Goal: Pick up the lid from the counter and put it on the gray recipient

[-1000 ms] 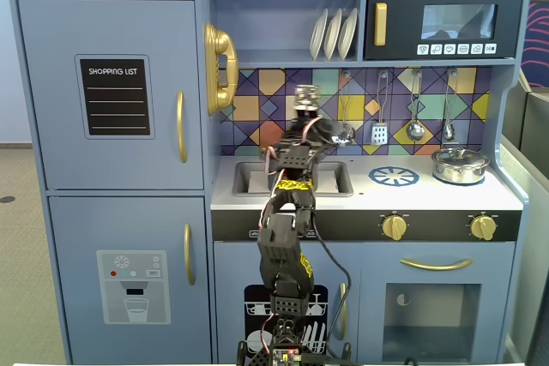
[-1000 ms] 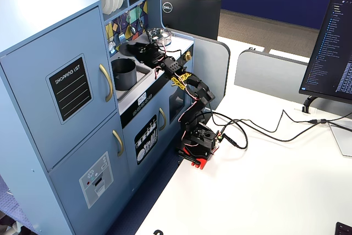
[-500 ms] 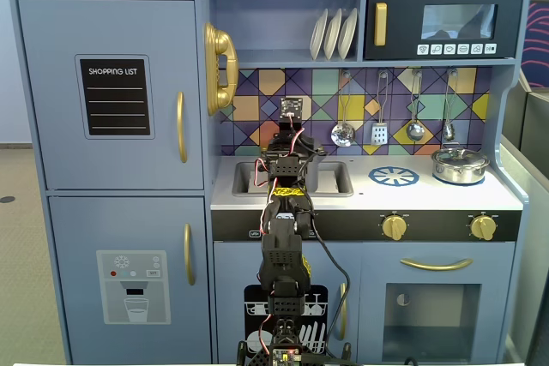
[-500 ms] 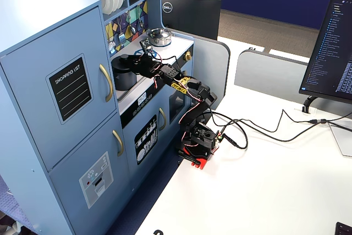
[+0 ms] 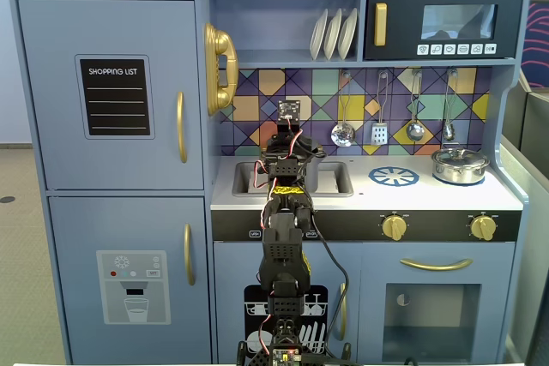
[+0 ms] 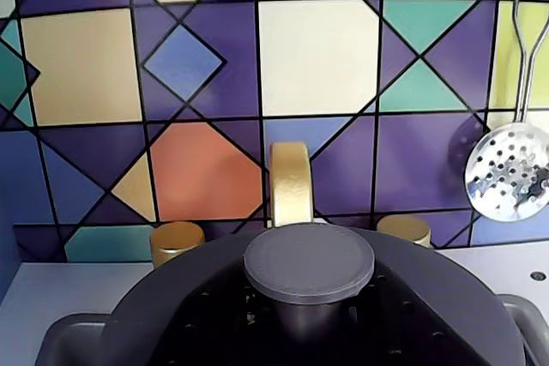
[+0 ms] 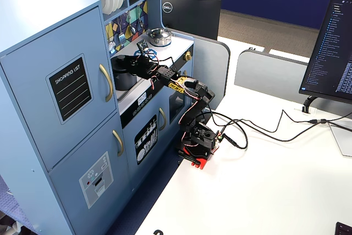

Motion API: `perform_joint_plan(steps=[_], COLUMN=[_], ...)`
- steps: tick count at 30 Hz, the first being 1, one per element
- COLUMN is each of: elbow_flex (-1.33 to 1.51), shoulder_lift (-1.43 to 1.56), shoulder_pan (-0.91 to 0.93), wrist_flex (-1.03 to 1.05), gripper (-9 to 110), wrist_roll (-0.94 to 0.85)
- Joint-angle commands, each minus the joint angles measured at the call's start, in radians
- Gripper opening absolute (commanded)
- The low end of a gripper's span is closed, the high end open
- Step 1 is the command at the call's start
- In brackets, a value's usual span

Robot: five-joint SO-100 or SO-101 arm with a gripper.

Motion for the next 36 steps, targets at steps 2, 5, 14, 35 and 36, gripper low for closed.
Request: perform_joint_plan(steps=[2,5,14,35,36], elbow_flex=[-0.006,0.000,0.052,0.051,0.051], shoulder_lift=[0.002,-0.002,0.011,-0.009,-0.009], shoulder_pan=[0.012,0.014,0.034,0.060,0.061], wrist_flex=[-0.048,-0.049,-0.061,-0.078,-0.078], gripper=[0,0,0,0,0], wrist_roll=[-0.006,-0.006,-0.008,-0.034,-0.038])
